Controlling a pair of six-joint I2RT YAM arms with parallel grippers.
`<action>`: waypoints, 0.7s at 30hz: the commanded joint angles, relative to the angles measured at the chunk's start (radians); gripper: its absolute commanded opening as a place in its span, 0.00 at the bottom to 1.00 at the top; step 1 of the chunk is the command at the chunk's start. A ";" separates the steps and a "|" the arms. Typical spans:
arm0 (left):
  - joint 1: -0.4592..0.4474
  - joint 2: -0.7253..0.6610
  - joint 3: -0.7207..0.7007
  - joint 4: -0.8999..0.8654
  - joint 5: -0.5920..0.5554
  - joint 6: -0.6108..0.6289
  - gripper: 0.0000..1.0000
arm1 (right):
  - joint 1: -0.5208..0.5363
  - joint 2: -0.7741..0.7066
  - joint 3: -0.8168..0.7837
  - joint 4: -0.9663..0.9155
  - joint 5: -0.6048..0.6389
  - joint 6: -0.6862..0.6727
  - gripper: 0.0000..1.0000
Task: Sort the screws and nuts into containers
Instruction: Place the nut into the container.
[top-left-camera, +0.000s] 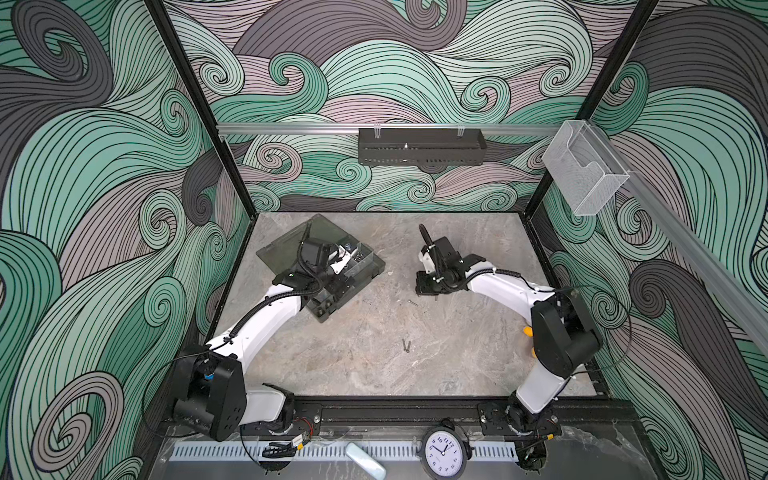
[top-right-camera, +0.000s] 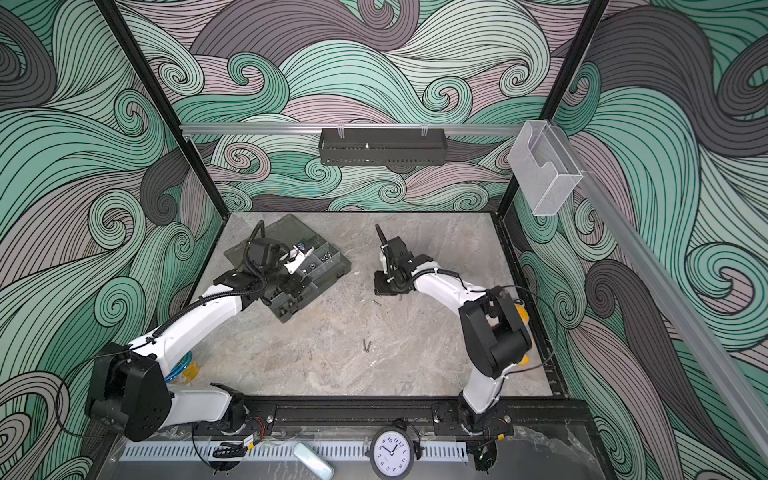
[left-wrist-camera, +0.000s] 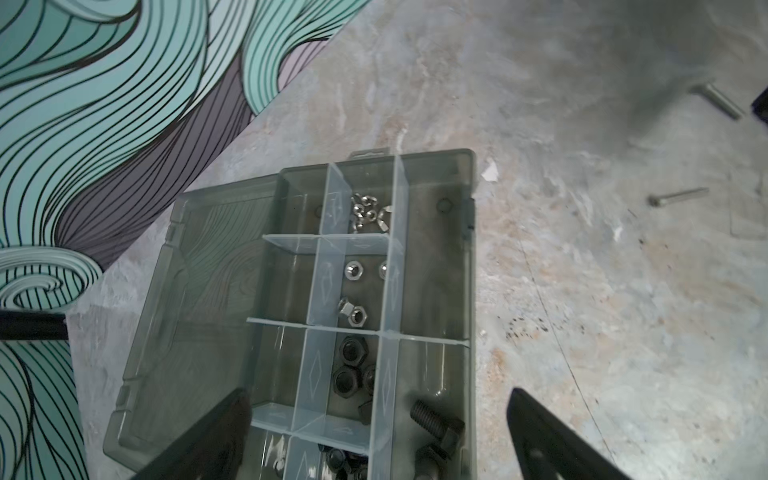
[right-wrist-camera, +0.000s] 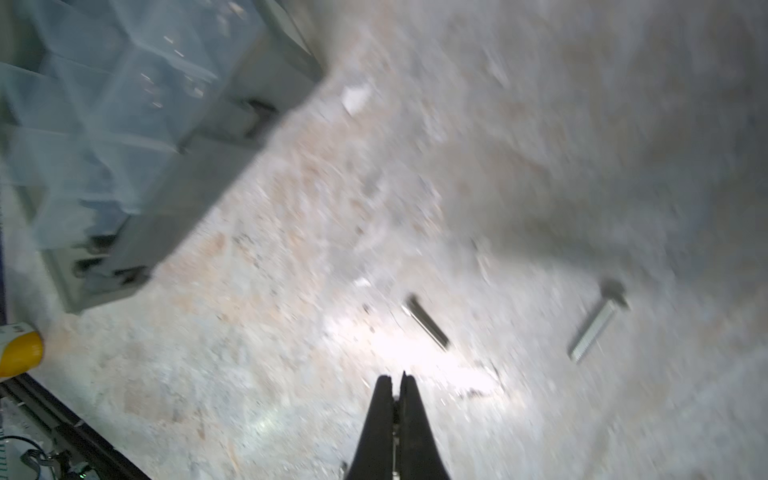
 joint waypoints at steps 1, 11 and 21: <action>0.034 0.002 0.051 0.000 0.056 -0.136 0.99 | 0.003 0.108 0.137 0.040 -0.064 -0.056 0.05; 0.063 -0.059 0.024 0.039 0.039 -0.186 0.99 | 0.008 0.403 0.506 0.193 -0.210 0.017 0.05; 0.142 0.020 0.162 -0.089 0.262 -0.332 0.99 | 0.050 0.581 0.642 0.467 -0.154 0.256 0.05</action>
